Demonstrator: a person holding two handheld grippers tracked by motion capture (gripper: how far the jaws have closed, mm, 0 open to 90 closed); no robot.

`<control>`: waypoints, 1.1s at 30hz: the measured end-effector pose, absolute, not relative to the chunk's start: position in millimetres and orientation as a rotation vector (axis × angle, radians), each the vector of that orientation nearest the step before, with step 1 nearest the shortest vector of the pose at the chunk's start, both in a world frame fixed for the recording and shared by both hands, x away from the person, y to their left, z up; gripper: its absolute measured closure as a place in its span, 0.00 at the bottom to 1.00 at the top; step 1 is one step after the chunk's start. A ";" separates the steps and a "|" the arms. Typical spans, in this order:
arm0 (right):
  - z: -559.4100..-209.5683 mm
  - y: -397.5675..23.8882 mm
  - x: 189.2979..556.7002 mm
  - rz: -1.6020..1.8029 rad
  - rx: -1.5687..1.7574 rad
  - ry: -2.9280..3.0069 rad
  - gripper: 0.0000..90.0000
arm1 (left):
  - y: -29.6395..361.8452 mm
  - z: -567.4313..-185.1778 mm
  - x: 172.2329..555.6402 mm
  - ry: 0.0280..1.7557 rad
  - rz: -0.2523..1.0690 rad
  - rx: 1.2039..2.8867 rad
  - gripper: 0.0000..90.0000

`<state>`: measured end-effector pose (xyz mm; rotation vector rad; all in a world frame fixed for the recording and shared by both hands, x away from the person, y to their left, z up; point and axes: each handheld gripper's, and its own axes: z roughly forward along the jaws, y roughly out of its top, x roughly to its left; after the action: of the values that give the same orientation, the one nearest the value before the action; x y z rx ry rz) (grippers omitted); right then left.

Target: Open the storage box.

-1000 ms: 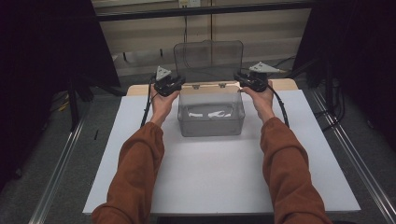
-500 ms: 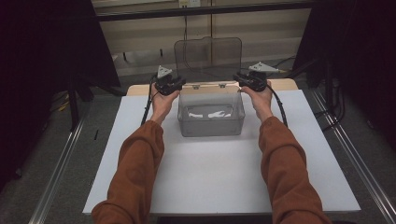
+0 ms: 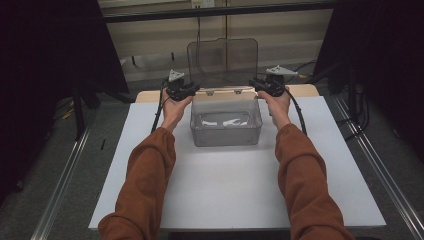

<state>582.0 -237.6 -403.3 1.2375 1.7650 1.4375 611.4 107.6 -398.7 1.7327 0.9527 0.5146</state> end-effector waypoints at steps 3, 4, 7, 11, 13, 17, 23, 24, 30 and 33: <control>-402.9 -238.2 584.0 1.452 1.277 1.767 0.80 | 106.4 -398.9 613.5 0.977 0.494 1.735 0.73; -402.3 -238.0 584.6 1.442 1.282 1.772 0.80 | 105.9 -398.8 614.0 0.985 0.490 1.731 0.72; -401.5 -237.7 585.5 1.434 1.298 1.778 0.80 | 105.5 -397.9 615.1 1.000 0.476 1.735 0.72; -401.3 -237.7 586.7 1.436 1.314 1.779 0.80 | 105.6 -396.7 617.0 1.026 0.449 1.736 0.71; -399.9 -236.6 588.4 1.420 1.347 1.787 0.79 | 104.6 -395.7 618.2 1.039 0.436 1.752 0.70; -399.4 -236.6 590.4 1.418 1.388 1.794 0.78 | 103.8 -394.9 619.7 1.058 0.421 1.757 0.68; -400.0 -235.6 593.3 1.404 1.418 1.796 0.76 | 102.6 -395.2 620.3 1.066 0.418 1.770 0.65; -400.1 -235.4 593.8 1.401 1.426 1.799 0.76 | 102.2 -395.0 620.4 1.070 0.416 1.777 0.65; -400.9 -235.1 595.6 1.397 1.450 1.800 0.75 | 103.6 -396.9 622.5 1.078 0.389 1.768 0.64; -403.3 -235.3 596.9 1.403 1.475 1.796 0.74 | 103.8 -395.6 623.5 1.095 0.368 1.776 0.63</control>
<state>596.9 -235.3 -403.3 1.4748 1.7962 1.4034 623.5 103.8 -395.6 1.7761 1.0947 0.3681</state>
